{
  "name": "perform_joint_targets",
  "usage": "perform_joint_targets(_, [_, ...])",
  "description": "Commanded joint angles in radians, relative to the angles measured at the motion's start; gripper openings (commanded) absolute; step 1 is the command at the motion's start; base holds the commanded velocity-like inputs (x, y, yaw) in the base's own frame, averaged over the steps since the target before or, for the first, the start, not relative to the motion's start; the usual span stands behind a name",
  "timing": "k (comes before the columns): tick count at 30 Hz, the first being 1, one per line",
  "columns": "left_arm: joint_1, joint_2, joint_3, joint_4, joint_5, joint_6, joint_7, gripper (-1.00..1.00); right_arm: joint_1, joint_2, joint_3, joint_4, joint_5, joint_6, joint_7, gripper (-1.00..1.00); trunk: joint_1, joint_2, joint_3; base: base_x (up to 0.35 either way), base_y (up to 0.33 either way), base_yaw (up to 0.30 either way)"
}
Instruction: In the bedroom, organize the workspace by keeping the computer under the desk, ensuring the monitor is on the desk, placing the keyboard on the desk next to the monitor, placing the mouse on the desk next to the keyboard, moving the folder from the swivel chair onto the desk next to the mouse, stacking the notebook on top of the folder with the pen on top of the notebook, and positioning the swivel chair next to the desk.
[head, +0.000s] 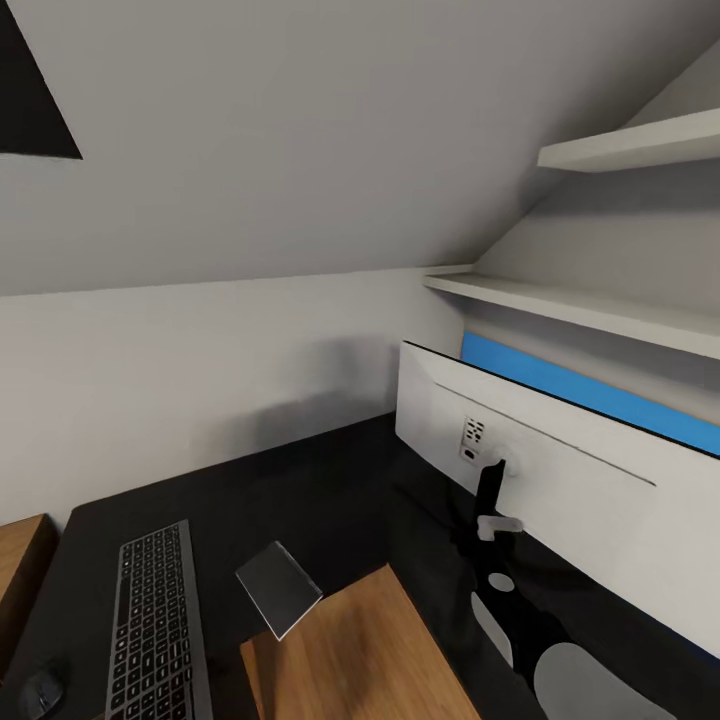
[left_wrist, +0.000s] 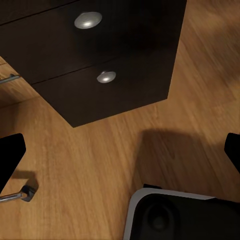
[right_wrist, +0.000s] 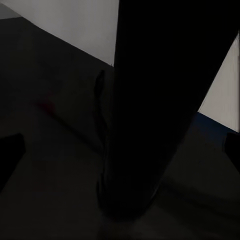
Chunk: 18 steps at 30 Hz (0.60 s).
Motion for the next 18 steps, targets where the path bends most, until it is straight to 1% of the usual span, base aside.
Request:
perform_joint_targets(1, [0.000,0.001,-0.009,-0.002,0.009,-0.001,0.003,1.00,-0.001,-0.002,0.008,0.001,-0.011,-0.005,-0.006,1.00,0.000,-0.001,-0.001,0.011,0.000,0.000])
perform_joint_targets(6, [0.000,0.001,-0.009,-0.002,0.009,-0.001,0.003,1.00,-0.002,-0.015,0.008,0.001,-0.013,-0.004,-0.007,1.00,0.000,-0.001,-0.001,0.005,0.000,0.000])
perform_joint_targets(18, [0.000,0.001,-0.009,-0.002,0.009,-0.001,0.003,1.00,-0.002,-0.022,0.008,-0.001,-0.014,-0.003,-0.008,1.00,0.000,-0.001,-0.001,0.000,0.000,0.000])
